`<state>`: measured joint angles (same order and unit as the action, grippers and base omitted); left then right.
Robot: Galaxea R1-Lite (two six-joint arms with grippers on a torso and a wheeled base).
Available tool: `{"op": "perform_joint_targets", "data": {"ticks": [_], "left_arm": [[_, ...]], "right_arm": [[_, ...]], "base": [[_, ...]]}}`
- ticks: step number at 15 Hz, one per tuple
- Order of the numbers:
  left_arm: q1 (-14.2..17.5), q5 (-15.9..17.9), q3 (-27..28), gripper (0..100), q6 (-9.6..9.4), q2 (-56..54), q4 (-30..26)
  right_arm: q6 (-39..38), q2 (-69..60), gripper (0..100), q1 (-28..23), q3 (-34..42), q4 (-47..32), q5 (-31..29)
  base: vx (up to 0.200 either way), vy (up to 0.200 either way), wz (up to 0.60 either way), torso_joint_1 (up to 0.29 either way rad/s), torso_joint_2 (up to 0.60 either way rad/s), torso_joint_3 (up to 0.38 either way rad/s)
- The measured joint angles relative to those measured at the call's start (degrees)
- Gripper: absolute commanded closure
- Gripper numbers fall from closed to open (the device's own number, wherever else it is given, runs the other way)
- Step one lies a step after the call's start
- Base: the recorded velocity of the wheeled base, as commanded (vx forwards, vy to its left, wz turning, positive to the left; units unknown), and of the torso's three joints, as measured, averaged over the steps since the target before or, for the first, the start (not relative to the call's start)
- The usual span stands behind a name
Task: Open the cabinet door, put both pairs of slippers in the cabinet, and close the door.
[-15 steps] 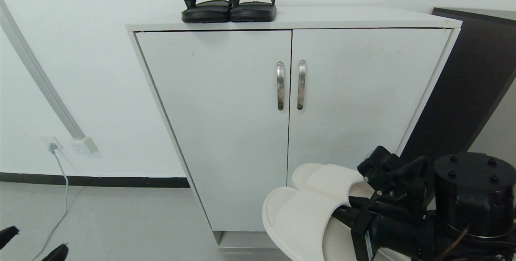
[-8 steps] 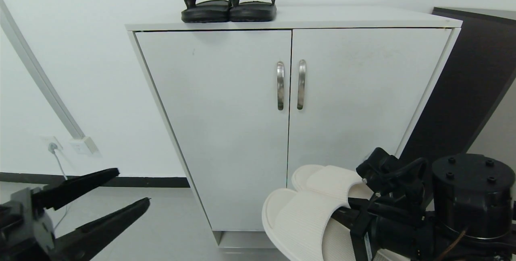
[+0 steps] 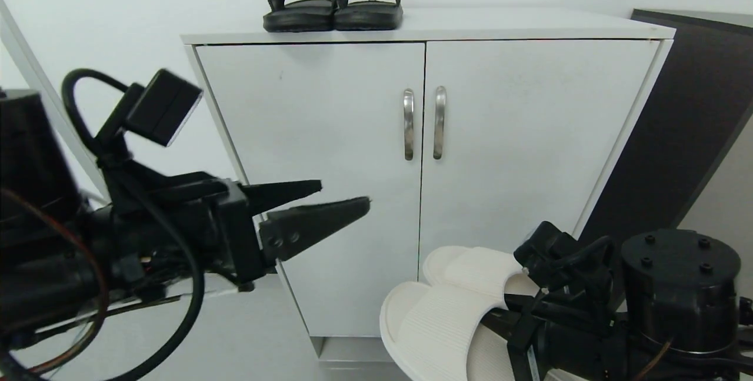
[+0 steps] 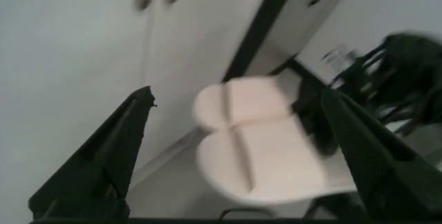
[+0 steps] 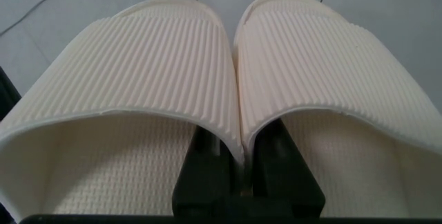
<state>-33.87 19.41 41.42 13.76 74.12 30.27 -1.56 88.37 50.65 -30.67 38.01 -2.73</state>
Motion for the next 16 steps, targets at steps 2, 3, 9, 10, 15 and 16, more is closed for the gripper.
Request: {"op": "perform_joint_targets", "data": {"ticks": [2, 3, 9, 10, 15, 16], "left_arm": [[-3.91, -0.99, 5.23, 0, 3.45, 4.73, 2.77], [-4.96, -1.10, 7.74, 0, 4.30, 7.08, 3.30], [-6.45, 3.39, 21.81, 0, 8.79, 20.15, 5.53], [-6.40, 2.23, 23.60, 0, 8.86, 21.80, 5.52], [-7.25, -6.69, 27.84, 0, 8.55, 26.01, 5.08], [-7.29, -8.52, 28.86, 0, 8.51, 26.79, 5.06]], "right_arm": [[-0.02, 0.18, 100, 0.06, 0.05, 0.02, 0.02], [0.00, 0.22, 100, 0.06, 0.06, 0.04, 0.02], [-0.02, 0.35, 100, 0.04, 0.17, 0.02, 0.02], [0.00, 0.35, 100, 0.04, 0.24, 0.02, 0.02], [0.04, 0.35, 100, 0.04, 0.17, 0.02, 0.00], [0.06, 0.35, 100, 0.04, 0.16, 0.02, 0.02]], "base": [[0.000, 0.000, 0.00, 0.000, 0.00, 0.000], [0.000, 0.000, 0.00, 0.000, 0.00, 0.000], [0.000, 0.000, 0.00, 0.000, 0.00, 0.000], [0.000, 0.000, 0.00, 0.000, 0.00, 0.000], [0.000, 0.000, 0.00, 0.000, 0.00, 0.000], [0.000, 0.000, 0.00, 0.000, 0.00, 0.000]]}}
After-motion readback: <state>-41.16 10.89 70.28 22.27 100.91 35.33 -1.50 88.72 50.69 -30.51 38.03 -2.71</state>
